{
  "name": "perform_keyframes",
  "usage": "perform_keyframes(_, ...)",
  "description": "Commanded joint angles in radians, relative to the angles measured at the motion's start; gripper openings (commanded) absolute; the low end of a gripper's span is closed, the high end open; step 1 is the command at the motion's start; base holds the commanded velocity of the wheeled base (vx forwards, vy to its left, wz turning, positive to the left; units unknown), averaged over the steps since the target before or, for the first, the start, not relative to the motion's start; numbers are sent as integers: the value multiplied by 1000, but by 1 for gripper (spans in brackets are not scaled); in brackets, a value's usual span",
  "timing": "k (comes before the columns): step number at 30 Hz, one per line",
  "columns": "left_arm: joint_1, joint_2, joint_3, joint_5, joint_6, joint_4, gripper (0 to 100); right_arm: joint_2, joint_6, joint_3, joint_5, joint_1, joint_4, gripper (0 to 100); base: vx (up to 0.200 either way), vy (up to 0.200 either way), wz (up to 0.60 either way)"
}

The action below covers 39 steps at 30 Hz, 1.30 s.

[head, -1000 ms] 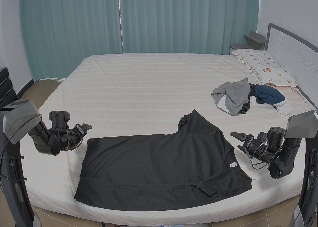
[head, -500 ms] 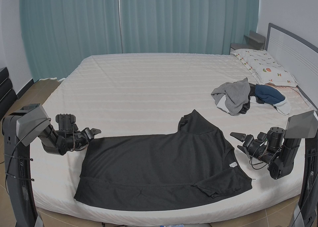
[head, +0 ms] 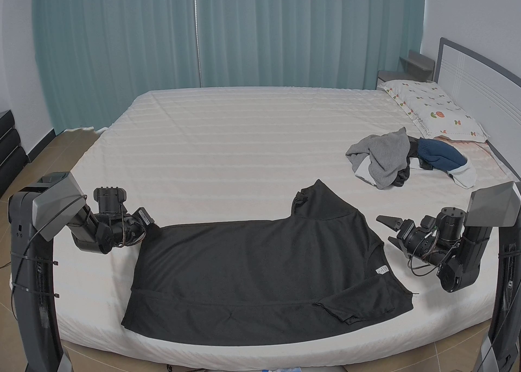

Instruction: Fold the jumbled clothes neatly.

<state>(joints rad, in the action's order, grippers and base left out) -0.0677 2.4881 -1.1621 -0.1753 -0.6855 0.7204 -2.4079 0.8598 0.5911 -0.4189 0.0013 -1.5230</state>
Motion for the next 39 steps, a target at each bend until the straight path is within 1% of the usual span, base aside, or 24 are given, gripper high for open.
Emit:
perform_keyframes(1,-4,-5,-13,28,-60,1,0,16,-1,72,34,25,78,100,0,0,0)
perform_keyframes(6,-24,-18,-11,30,-112,2,0,1,-1,164,81,45,168,100,0,0,0)
perform_keyframes(10,-38,-29,-2,30,-126,2,0,3,-2,216,114,65,236,100,0,0,0)
perform_keyframes(12,-40,-29,-2,30,-126,1,0,4,-2,234,117,68,256,100,0,0,0)
perform_keyframes(14,-38,-28,2,28,-126,4,0,6,-5,286,118,82,316,100,0,0,0)
perform_keyframes(17,-35,-29,6,22,-123,5,0,7,-50,380,118,89,437,100,0,0,0)
perform_keyframes(18,-35,-29,6,22,-123,5,0,7,-50,380,118,89,437,100,0,0,0)
perform_keyframes(19,-34,-29,10,17,-124,5,0,-5,-96,463,123,89,514,100,0,0,0)
perform_keyframes(21,-34,-29,10,17,-124,5,0,-27,-128,544,144,95,584,100,0,0,0)
perform_keyframes(22,-34,-29,10,17,-124,4,0,-28,-130,549,147,97,590,100,0,0,0)
perform_keyframes(23,-34,-29,10,17,-126,4,0,-50,-151,627,167,114,652,100,0,0,0)
perform_keyframes(24,-34,-29,10,17,-126,4,0,-50,-151,627,167,114,652,100,0,0,0)
perform_keyframes(27,-34,-29,10,16,-126,2,0,-112,-206,768,166,121,774,100,0,0,0)
perform_keyframes(28,-34,-29,10,16,-126,2,0,-116,-209,776,166,121,781,100,0,0,0)
perform_keyframes(29,-34,-29,10,16,-126,1,0,-163,-229,859,167,118,840,100,0,0,0)
perform_keyframes(30,-34,-29,10,16,-126,1,0,-163,-229,859,167,118,840,100,0,0,0)
perform_keyframes(31,-34,-28,10,16,-126,1,0,-206,-231,955,169,120,920,100,0,0,0)
perform_keyframes(33,-34,-28,10,16,-126,1,0,-218,-231,992,169,121,952,100,0,0,0)
perform_keyframes(34,-34,-28,10,16,-126,-1,0,-252,-231,1075,169,121,1011,100,0,0,0)
perform_keyframes(35,-34,-28,10,16,-126,-1,0,-274,-229,1119,169,121,1038,100,0,0,0)
perform_keyframes(39,-34,-28,10,16,-126,-1,0,-324,-226,1231,166,121,1115,100,0,0,0)
